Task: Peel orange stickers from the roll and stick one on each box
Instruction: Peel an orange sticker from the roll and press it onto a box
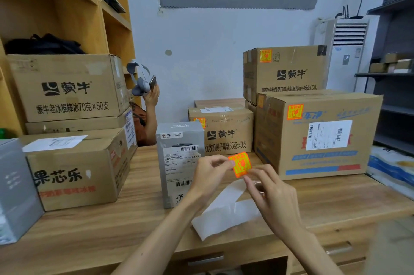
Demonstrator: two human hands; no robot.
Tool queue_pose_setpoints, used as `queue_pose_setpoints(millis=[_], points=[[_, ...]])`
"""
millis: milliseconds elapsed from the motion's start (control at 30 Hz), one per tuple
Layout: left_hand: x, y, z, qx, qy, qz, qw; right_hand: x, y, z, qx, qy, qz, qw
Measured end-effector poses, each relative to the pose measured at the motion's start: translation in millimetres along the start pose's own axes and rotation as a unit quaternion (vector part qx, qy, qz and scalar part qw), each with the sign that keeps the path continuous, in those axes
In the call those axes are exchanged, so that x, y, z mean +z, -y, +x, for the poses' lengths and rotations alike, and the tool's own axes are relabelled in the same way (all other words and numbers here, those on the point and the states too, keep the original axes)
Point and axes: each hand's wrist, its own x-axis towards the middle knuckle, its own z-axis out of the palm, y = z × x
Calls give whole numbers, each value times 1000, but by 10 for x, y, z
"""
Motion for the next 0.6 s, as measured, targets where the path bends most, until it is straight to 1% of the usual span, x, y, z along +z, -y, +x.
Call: queue_pose_setpoints(millis=[67,100,167,233,333,400,533,600], points=[[-86,-20,0,10,13,10,1000,-29,17,51,97,-1,101,990],[-129,-21,-5,17,19,16,1000,-38,25,88,148,4,169,974],[-219,-20,-16,34,23,31,999,-50,60,177,235,29,300,924],[-310,-22,-30,44,31,49,997,-50,110,239,274,60,380,881],[-457,-52,-82,56,42,94,993,-5,182,278,279,95,430,854],[-573,-72,-128,68,40,132,988,48,233,308,280,110,441,846],[-833,-135,-228,92,-20,213,973,201,389,408,248,119,441,854],[-956,-158,-265,100,-59,249,961,311,491,479,211,112,431,870]])
